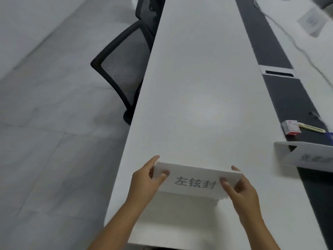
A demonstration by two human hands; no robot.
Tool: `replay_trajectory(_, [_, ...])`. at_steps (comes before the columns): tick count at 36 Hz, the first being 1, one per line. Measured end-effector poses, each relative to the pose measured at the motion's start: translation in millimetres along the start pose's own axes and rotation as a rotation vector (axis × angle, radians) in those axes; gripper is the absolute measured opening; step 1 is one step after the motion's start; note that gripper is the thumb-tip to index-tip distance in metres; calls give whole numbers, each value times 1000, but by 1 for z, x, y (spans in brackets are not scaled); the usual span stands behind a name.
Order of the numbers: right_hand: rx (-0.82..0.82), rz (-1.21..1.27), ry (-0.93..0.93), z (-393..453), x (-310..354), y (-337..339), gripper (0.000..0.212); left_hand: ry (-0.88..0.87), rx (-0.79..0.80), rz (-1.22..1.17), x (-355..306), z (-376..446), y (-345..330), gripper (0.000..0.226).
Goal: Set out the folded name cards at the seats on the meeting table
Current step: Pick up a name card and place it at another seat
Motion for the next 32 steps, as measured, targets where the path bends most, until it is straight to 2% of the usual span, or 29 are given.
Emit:
replay_trajectory(9, [-2,118,11,2,23,-33,49,-16,-102,-21,5,9,44,56])
replay_trajectory(18, [91,152,41,11,57,-146,51,91,-237,-121,60,42,140,53])
replay_trajectory(23, [17,188,34,-9,61,-216,50,51,-133,-86,94,80,199,48])
replay_trajectory(25, [-61,215,18,-23,63,-246,49,21,-72,-66,105,98,227,47])
replay_trajectory(32, [-196,282,-62,-63,86,-337,41,-43,48,5,121,142,311,47])
Point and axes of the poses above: each hand's wrist, its own z-axis towards the middle knuckle, its own y-axis out of the back of the hand, x = y × z, the point moved 1 cm from there along z, towards the middle knuckle, and after that the axes turned 6 degrees about z, right-handed, at the moved point
